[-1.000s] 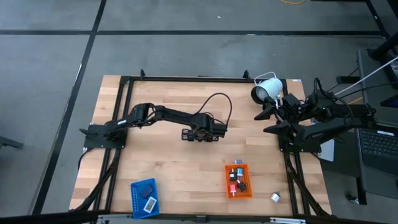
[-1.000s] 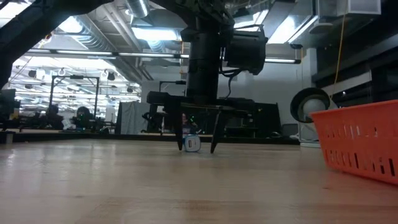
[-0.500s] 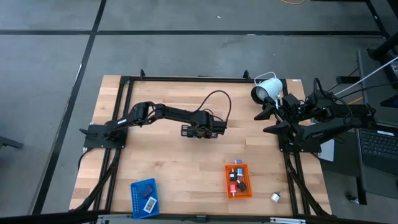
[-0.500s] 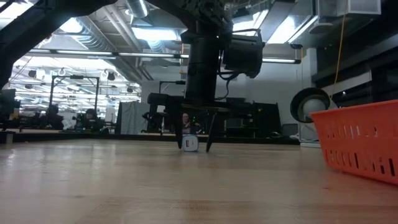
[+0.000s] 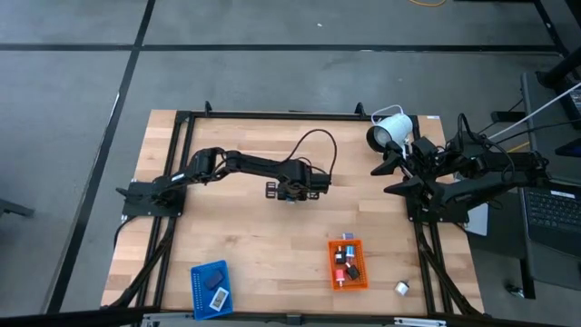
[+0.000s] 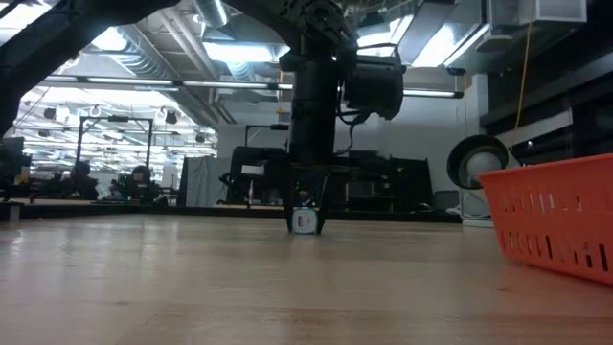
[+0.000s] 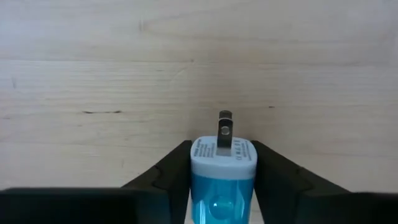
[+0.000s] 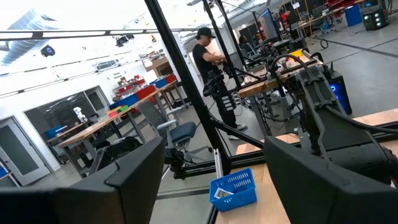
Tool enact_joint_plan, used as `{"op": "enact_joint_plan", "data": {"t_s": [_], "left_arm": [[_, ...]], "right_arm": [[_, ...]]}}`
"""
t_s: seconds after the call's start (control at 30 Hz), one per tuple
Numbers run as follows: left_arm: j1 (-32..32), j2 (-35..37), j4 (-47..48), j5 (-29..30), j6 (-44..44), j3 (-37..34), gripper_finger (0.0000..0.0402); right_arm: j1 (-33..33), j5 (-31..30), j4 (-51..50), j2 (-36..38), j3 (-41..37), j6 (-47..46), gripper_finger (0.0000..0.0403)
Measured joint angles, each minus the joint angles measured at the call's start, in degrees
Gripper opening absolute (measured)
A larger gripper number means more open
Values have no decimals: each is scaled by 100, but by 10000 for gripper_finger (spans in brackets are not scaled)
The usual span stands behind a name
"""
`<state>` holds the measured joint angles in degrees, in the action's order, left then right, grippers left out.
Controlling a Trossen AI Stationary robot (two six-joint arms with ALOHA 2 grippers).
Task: Pick & Place Office items
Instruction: Put the blue charger adapter into the orange bin
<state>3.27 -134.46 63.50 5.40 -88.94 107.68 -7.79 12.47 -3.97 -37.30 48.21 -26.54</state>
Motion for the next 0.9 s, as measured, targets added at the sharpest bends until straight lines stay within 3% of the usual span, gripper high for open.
{"op": "enact_joint_plan", "data": {"t_s": [0.3,0.67,0.9], "left_arm": [[2,31,-279,-197,172,0,136],[33,257,-3209,54,1042,10,134],[-207,318,-4327,-120,1618,0,134]], "right_arm": [[-1,0,-2,-15,0,23,279],[72,2,48,-24,-1,15,279],[197,48,94,-18,-2,10,279]]}}
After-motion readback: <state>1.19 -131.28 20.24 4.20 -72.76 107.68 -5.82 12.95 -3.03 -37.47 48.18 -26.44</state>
